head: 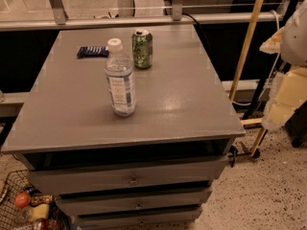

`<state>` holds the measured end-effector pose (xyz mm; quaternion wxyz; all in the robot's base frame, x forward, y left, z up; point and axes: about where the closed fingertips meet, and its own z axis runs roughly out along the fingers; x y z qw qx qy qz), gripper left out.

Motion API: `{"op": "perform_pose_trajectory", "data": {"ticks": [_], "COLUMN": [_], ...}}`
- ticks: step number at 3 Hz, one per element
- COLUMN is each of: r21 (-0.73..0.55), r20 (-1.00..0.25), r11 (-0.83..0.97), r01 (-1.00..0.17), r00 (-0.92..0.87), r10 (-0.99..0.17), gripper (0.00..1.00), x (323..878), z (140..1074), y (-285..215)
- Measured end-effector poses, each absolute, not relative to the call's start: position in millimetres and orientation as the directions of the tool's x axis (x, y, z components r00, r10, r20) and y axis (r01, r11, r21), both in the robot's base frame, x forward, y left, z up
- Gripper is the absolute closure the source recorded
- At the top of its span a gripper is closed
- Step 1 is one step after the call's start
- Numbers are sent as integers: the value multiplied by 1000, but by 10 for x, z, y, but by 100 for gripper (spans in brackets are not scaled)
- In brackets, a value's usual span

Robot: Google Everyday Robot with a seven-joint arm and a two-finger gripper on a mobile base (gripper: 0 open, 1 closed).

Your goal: Knock blue plastic bottle over

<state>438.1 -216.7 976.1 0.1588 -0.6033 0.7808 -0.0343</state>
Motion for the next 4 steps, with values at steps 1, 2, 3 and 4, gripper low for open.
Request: {"op": "perform_pose_trajectory", "data": {"ticks": [1,2,3,4], "r21": [-245,-217,-150,-103], "r20": [-207,-288,-470,-622], "r11": [270,295,282,246], "r01": [-931,-930,-948,-964], "r00": [-222,-228,-182,-130], "r10": [-953,-930,-864,-772], "gripper": [0,0,0,0], "x": [4381,4459,4830,5153], "z": [9761,9644,9401,9299], "y": [-2167,-2068,-1574,-1065]}}
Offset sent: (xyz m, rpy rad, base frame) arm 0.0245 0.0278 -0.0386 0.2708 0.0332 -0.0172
